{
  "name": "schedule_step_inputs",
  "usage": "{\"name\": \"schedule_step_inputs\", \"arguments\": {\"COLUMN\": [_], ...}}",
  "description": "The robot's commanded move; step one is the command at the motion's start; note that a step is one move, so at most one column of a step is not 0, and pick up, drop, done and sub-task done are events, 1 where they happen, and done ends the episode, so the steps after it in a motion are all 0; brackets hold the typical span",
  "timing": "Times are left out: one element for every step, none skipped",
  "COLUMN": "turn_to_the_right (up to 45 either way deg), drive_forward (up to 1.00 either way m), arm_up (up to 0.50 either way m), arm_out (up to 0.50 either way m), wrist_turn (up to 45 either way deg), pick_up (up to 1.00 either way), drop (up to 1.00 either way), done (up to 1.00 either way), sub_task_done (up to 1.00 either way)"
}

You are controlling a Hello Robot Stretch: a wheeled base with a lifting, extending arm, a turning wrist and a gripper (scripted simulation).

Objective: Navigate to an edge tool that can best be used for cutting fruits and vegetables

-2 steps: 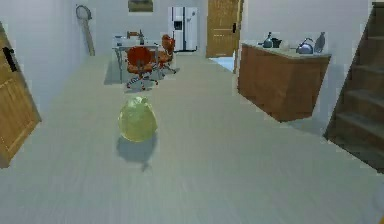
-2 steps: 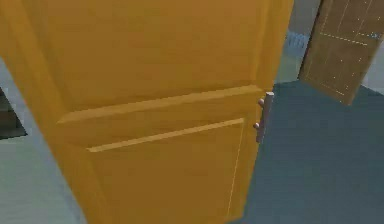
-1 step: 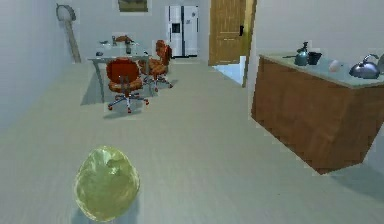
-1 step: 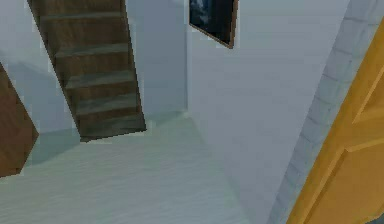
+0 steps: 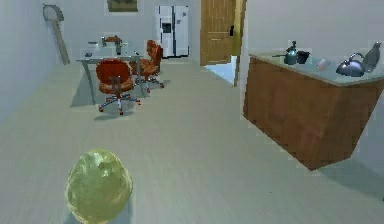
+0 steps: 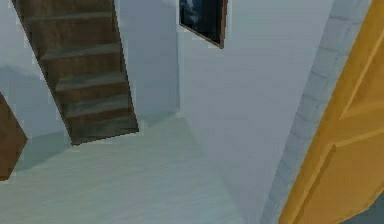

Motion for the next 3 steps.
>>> {"name": "schedule_step_inputs", "arguments": {"turn_to_the_right": [6.0,0.0,0.0], "drive_forward": [0.0,0.95,0.1], "arm_up": [0.0,0.0,0.0], "arm_out": [0.0,0.0,0.0], "wrist_turn": [0.0,0.0,0.0], "pick_up": [0.0,0.0,0.0], "drop": [0.0,0.0,0.0], "done": [0.0,0.0,0.0], "sub_task_done": [0.0,0.0,0.0]}}
